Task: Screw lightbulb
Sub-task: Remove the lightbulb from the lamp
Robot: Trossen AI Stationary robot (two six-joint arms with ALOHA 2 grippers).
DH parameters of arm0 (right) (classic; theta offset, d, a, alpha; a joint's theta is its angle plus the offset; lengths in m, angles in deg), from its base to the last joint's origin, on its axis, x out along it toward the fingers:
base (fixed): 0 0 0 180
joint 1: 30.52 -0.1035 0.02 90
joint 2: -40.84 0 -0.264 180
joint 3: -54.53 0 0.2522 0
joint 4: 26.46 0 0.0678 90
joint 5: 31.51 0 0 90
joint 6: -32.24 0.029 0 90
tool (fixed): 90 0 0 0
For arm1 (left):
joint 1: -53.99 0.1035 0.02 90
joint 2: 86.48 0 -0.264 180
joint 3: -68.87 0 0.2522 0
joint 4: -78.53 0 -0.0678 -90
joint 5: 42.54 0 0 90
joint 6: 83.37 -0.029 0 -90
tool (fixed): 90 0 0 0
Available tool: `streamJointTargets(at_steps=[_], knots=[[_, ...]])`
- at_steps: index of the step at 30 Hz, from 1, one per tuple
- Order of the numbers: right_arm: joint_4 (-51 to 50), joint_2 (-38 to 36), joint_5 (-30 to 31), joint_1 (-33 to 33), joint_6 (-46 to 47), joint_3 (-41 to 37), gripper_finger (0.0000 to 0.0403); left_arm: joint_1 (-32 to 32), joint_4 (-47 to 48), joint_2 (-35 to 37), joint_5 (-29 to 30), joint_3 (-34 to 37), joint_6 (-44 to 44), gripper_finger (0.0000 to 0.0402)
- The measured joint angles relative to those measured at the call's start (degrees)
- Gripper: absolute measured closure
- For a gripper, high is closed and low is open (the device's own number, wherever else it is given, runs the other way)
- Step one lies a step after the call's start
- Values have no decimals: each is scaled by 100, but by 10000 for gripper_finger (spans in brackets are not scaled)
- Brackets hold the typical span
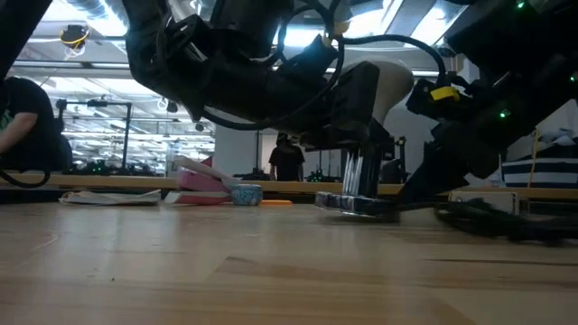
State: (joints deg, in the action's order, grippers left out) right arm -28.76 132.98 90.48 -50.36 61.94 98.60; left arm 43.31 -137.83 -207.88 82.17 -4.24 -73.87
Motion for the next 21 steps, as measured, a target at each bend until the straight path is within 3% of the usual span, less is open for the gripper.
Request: streamJointTargets(at_steps=[6,12,17,21], knots=[[453,1,-370,-5,0,4,343,121,16,2,16,-2,-6,249],[900,2,-367,-7,7,11,343,253,32,2,2,-4,-7,249],[575,-113,-297,-7,-174,11,343,253,30,2,5,-4,-23,249],[-191,-510,159,-7,-167,11,343,164,24,2,6,-7,94,249]])
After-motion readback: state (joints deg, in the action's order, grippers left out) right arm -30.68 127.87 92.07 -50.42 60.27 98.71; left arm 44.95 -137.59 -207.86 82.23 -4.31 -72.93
